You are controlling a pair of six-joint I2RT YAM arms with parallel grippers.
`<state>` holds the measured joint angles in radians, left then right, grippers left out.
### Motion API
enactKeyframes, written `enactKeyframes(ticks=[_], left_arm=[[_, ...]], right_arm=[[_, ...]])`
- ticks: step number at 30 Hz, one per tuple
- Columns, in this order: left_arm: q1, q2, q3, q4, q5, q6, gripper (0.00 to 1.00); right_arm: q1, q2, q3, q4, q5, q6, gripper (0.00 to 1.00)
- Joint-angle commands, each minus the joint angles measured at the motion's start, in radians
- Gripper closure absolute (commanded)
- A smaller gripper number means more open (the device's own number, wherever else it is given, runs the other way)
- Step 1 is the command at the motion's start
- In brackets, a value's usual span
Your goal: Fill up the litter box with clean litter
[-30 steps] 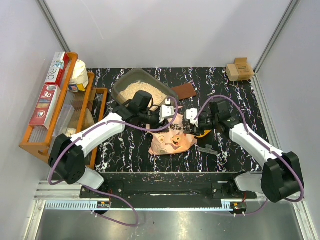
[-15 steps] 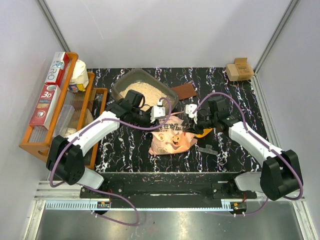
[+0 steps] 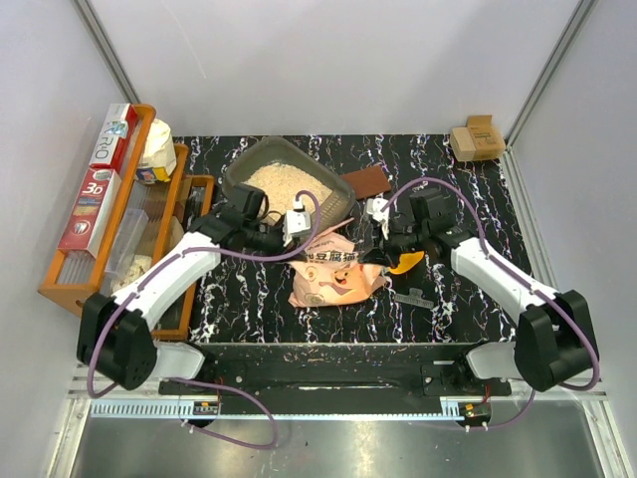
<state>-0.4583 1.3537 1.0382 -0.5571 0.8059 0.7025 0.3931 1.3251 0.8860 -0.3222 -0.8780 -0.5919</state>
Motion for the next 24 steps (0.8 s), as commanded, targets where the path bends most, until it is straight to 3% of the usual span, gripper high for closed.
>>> enactKeyframes(ticks=[1, 3, 5, 10, 18, 21, 24], left_arm=[[0.059, -0.132, -0.061, -0.023, -0.05, -0.057, 1.0], [0.056, -0.159, -0.079, 0.012, -0.043, -0.099, 0.74], [0.05, -0.18, -0.101, 0.074, -0.053, -0.107, 0.61], [0.038, -0.14, -0.078, 0.132, -0.079, -0.04, 0.48], [0.024, 0.013, 0.014, 0.048, -0.028, 0.08, 0.45], [0.026, 0.058, 0.04, -0.012, -0.025, 0.141, 0.54], [0.035, 0.078, 0.069, -0.104, -0.03, 0.164, 0.75]], right_arm=[[-0.04, 0.026, 0.07, 0.002, -0.047, 0.133, 1.0], [-0.039, 0.052, 0.082, 0.0, -0.087, 0.147, 1.0], [-0.031, 0.072, 0.113, -0.011, -0.091, 0.146, 1.0], [-0.025, 0.138, 0.188, -0.07, -0.099, 0.07, 1.0], [-0.017, 0.169, 0.229, -0.101, -0.102, 0.034, 1.0], [-0.016, 0.161, 0.223, -0.118, -0.098, 0.026, 1.0], [-0.016, 0.149, 0.208, -0.121, -0.088, 0.027, 1.0]])
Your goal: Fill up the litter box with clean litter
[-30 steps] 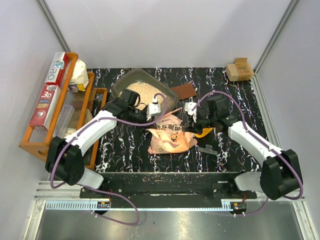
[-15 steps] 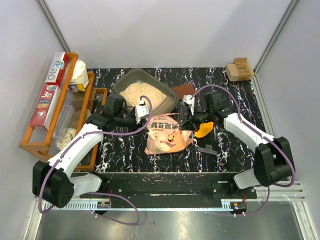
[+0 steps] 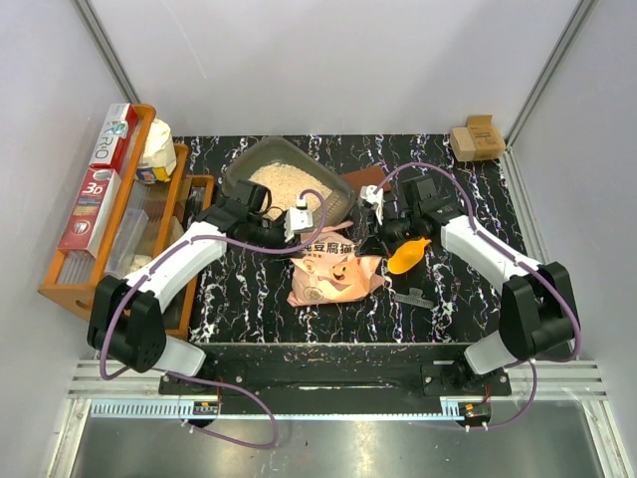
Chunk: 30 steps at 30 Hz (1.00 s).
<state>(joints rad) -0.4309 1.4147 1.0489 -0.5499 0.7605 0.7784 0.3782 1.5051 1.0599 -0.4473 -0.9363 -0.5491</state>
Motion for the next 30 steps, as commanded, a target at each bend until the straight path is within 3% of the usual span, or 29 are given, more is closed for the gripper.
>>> enactKeyframes(ticks=[1, 2, 4, 7, 11, 16, 18, 19, 22, 30], left_arm=[[0.014, 0.009, 0.063, -0.154, 0.014, 0.088, 0.82], [0.021, 0.0, 0.06, -0.168, 0.011, 0.078, 0.92], [0.03, -0.048, 0.034, -0.174, -0.01, 0.046, 1.0], [0.032, -0.132, -0.03, -0.136, -0.017, -0.066, 1.0], [0.032, -0.221, -0.122, -0.085, -0.024, -0.149, 1.0], [0.021, -0.241, -0.13, -0.102, -0.026, -0.133, 1.0], [0.006, -0.241, -0.118, -0.035, -0.023, -0.136, 0.91], [-0.012, -0.237, -0.115, -0.003, -0.029, -0.148, 0.75], [-0.057, -0.186, -0.081, 0.114, -0.047, -0.154, 0.62], [-0.172, 0.028, 0.063, 0.222, -0.044, -0.105, 0.56]], right_arm=[[-0.001, -0.032, 0.029, 0.004, -0.03, -0.017, 1.0], [0.001, -0.034, 0.028, 0.005, -0.029, -0.017, 1.0], [-0.002, -0.031, 0.028, 0.007, -0.03, -0.011, 1.0], [-0.004, -0.014, 0.029, 0.034, -0.062, 0.041, 1.0], [-0.005, 0.01, 0.026, 0.159, -0.111, 0.239, 1.0], [0.013, 0.06, 0.058, 0.187, -0.173, 0.261, 1.0], [0.018, 0.075, 0.069, 0.162, -0.174, 0.232, 1.0], [0.016, 0.081, 0.075, 0.16, -0.174, 0.232, 1.0], [0.019, 0.092, 0.075, 0.145, -0.177, 0.215, 1.0], [0.019, 0.086, 0.066, 0.13, -0.173, 0.206, 1.0]])
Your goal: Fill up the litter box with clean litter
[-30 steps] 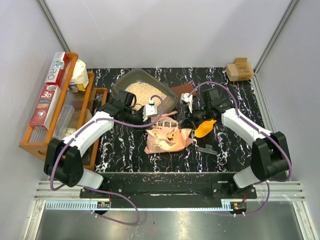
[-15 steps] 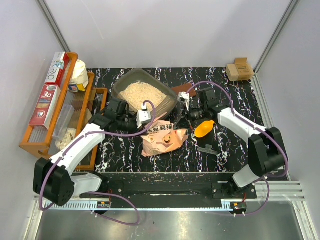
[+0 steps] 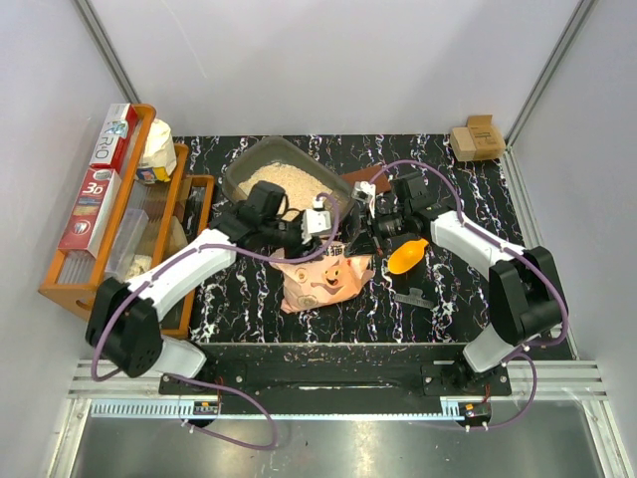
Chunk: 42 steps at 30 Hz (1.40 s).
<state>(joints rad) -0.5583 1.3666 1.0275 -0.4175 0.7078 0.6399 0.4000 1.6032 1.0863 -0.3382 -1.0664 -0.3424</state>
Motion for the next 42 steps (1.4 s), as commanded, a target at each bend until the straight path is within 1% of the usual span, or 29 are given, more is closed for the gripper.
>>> enactKeyframes(ticks=[1, 4, 5, 6, 8, 9, 10, 12, 13, 14, 15, 16, 17, 20, 23, 27, 31, 36, 37, 39, 40, 41, 42], left_arm=[[-0.057, 0.089, 0.094, 0.088, 0.012, 0.043, 0.56], [-0.071, 0.134, 0.123, 0.06, 0.031, 0.049, 0.58], [-0.072, 0.14, 0.128, 0.054, 0.038, 0.049, 0.6], [-0.074, 0.146, 0.129, 0.036, 0.048, 0.05, 0.71], [-0.077, 0.15, 0.134, 0.007, 0.048, 0.063, 0.83], [-0.077, 0.157, 0.135, -0.019, 0.035, 0.066, 0.91], [-0.077, 0.157, 0.135, -0.029, 0.024, 0.066, 0.93], [-0.075, 0.155, 0.135, -0.059, 0.006, 0.066, 0.97], [-0.077, 0.152, 0.134, -0.063, 0.001, 0.052, 0.99], [-0.077, 0.147, 0.131, -0.064, 0.002, 0.04, 1.0], [-0.077, 0.137, 0.126, -0.057, 0.005, 0.021, 1.0], [-0.077, 0.132, 0.121, -0.044, 0.016, -0.03, 1.0], [-0.075, 0.126, 0.118, -0.037, 0.022, -0.058, 1.0], [-0.075, 0.127, 0.123, -0.027, 0.068, -0.147, 1.0], [-0.074, 0.137, 0.123, -0.011, 0.096, -0.224, 1.0], [-0.071, 0.149, 0.117, 0.006, 0.123, -0.269, 1.0], [-0.058, 0.158, 0.114, 0.022, 0.147, -0.312, 1.0], [-0.054, 0.164, 0.12, 0.034, 0.151, -0.322, 1.0], [-0.054, 0.167, 0.12, 0.039, 0.151, -0.324, 1.0], [-0.054, 0.167, 0.12, 0.042, 0.154, -0.324, 1.0], [-0.052, 0.169, 0.12, 0.043, 0.154, -0.322, 1.0], [-0.052, 0.169, 0.12, 0.045, 0.153, -0.324, 1.0], [-0.051, 0.169, 0.12, 0.043, 0.156, -0.324, 1.0]], right_arm=[[-0.001, -0.014, 0.038, 0.021, -0.041, -0.001, 1.0], [-0.003, -0.02, 0.034, 0.021, -0.03, 0.005, 1.0], [-0.004, -0.019, 0.032, 0.021, -0.026, 0.011, 1.0], [-0.003, -0.02, 0.031, 0.022, -0.023, 0.016, 1.0], [-0.004, -0.028, 0.032, 0.021, -0.017, 0.032, 1.0], [-0.009, -0.037, 0.035, 0.019, -0.011, 0.034, 0.98], [-0.013, -0.048, 0.038, 0.019, -0.003, 0.039, 0.95], [-0.024, -0.098, 0.035, 0.011, 0.031, 0.023, 0.82], [-0.024, -0.123, 0.031, 0.004, 0.045, -0.044, 0.65], [-0.024, -0.181, 0.021, -0.004, 0.063, -0.093, 0.59], [-0.024, -0.212, -0.008, -0.007, 0.075, -0.14, 0.54], [-0.02, -0.239, -0.023, -0.002, 0.091, -0.183, 0.5], [-0.018, -0.28, -0.035, -0.001, 0.114, -0.26, 0.46], [-0.001, -0.318, -0.072, -0.007, 0.128, -0.392, 0.41], [0.029, -0.321, -0.1, 0.004, 0.146, -0.489, 0.4], [0.056, -0.312, -0.15, 0.094, 0.157, -0.524, 0.39], [0.071, -0.289, -0.163, 0.125, 0.152, -0.546, 0.39], [0.094, -0.256, -0.189, 0.238, 0.151, -0.452, 0.41], [0.099, -0.241, -0.192, 0.257, 0.152, -0.407, 0.42], [0.108, -0.223, -0.204, 0.362, 0.161, -0.341, 0.44], [0.109, -0.206, -0.209, 0.392, 0.163, -0.275, 0.45], [0.114, -0.197, -0.21, 0.431, 0.167, -0.247, 0.49], [0.117, -0.187, -0.204, 0.435, 0.166, -0.228, 0.53]])
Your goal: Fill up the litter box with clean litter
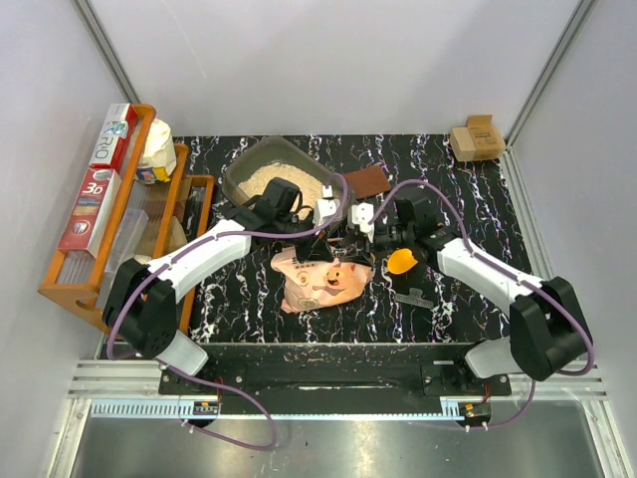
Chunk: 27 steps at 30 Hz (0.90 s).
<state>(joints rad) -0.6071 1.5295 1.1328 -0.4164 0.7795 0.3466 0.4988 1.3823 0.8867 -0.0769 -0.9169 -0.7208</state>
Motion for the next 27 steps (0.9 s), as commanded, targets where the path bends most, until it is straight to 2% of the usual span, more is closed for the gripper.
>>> enactKeyframes(ticks=[1, 5, 6, 9, 12, 15, 18, 19, 22, 25, 26, 27], left_arm=[[0.0, 0.006, 0.015, 0.042, 0.084, -0.031, 1.0], [0.009, -0.008, 0.002, 0.044, 0.078, -0.029, 1.0], [0.013, -0.014, -0.001, 0.044, 0.072, -0.028, 1.0], [0.038, -0.035, -0.022, 0.041, 0.07, -0.037, 0.99], [0.055, -0.068, -0.05, 0.044, 0.078, -0.028, 0.99], [0.047, -0.071, -0.056, 0.07, 0.099, -0.032, 0.94], [0.026, -0.031, -0.031, 0.088, 0.093, -0.031, 0.77], [0.021, -0.01, -0.019, 0.097, 0.092, -0.032, 0.68], [0.006, 0.039, 0.013, 0.129, 0.086, -0.043, 0.62], [0.003, 0.079, 0.044, 0.148, 0.099, -0.066, 0.71], [0.003, 0.083, 0.048, 0.148, 0.098, -0.069, 0.85], [0.003, 0.084, 0.05, 0.145, 0.09, -0.067, 0.9]], right_arm=[[0.02, 0.049, 0.001, 0.166, 0.015, 0.164, 0.56], [0.02, 0.061, 0.018, 0.125, 0.018, 0.204, 0.88], [0.018, 0.06, 0.021, 0.12, 0.018, 0.224, 0.92], [-0.005, 0.047, 0.034, 0.115, -0.003, 0.372, 0.98], [-0.039, 0.052, 0.05, 0.095, -0.06, 0.449, 1.0], [-0.055, 0.098, 0.09, 0.051, -0.111, 0.501, 1.0], [-0.055, 0.139, 0.145, -0.007, -0.132, 0.448, 0.99], [-0.055, 0.162, 0.165, -0.035, -0.14, 0.43, 0.98], [-0.055, 0.191, 0.224, -0.128, -0.137, 0.386, 0.96], [-0.057, 0.175, 0.227, -0.144, -0.097, 0.36, 0.8], [-0.059, 0.167, 0.222, -0.162, -0.088, 0.347, 0.7], [-0.059, 0.158, 0.218, -0.17, -0.074, 0.327, 0.64]])
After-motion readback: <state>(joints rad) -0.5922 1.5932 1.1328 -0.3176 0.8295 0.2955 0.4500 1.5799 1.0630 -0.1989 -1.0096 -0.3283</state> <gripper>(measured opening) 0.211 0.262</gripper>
